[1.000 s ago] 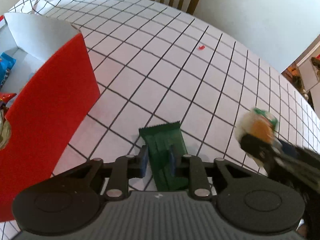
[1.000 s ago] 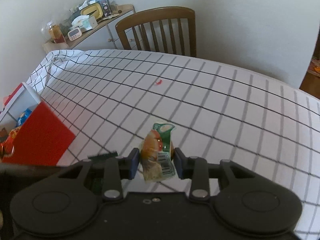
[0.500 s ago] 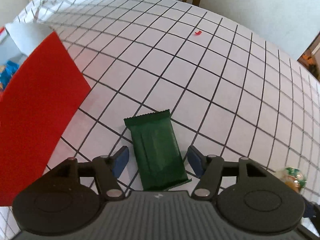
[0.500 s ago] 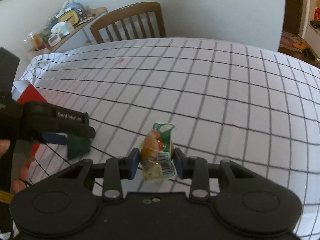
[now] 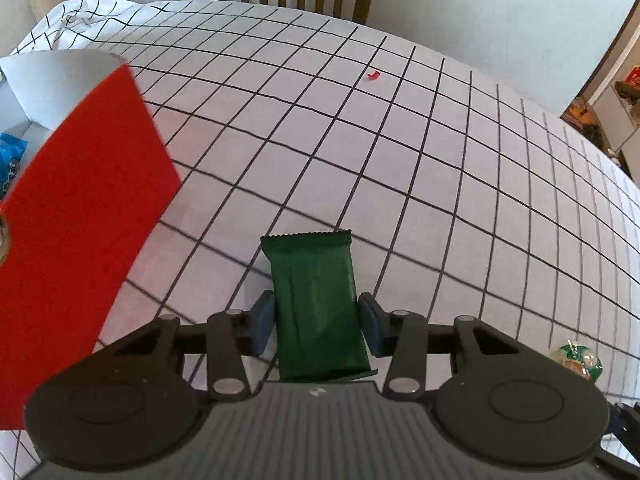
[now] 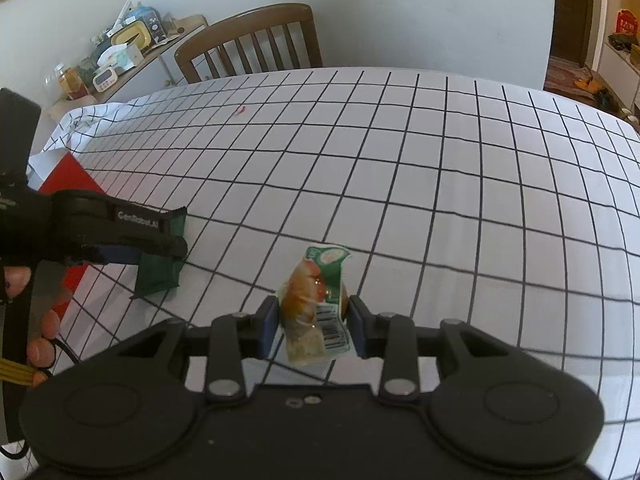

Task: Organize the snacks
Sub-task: 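Carry the green pack and round snack over the red box with both tools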

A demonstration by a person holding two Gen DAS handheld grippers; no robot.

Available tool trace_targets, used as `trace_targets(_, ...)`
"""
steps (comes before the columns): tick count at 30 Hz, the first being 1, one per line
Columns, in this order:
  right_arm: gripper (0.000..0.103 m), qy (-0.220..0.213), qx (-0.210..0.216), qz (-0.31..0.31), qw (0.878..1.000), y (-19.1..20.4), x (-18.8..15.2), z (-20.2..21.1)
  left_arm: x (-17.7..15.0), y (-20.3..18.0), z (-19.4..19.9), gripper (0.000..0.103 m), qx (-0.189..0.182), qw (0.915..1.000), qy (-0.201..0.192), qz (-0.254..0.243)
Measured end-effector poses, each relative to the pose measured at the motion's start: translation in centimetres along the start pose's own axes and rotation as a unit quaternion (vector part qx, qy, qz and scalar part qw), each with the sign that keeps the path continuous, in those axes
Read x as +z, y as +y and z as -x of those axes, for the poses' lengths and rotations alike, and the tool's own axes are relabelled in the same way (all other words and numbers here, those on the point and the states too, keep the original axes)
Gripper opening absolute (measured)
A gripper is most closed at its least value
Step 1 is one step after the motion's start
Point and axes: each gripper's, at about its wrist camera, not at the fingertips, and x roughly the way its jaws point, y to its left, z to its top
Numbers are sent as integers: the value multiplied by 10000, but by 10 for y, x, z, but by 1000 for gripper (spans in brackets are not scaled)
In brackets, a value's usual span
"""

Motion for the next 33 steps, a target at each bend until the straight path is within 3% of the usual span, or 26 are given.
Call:
trace_targets(14, 35, -228, -44, 266, 9994, 49, -13, 53, -35, 32, 97, 44, -634, 9962, -310, -517)
trace_targets(23, 35, -570, 199, 499, 9969, 104, -10, 91, -43, 79, 158, 44, -650, 9925, -738, -728)
trace_targets(33, 35, -806, 530, 825, 9919, 185, 2, 98, -38, 145, 202, 45, -576, 9879, -1173, -834)
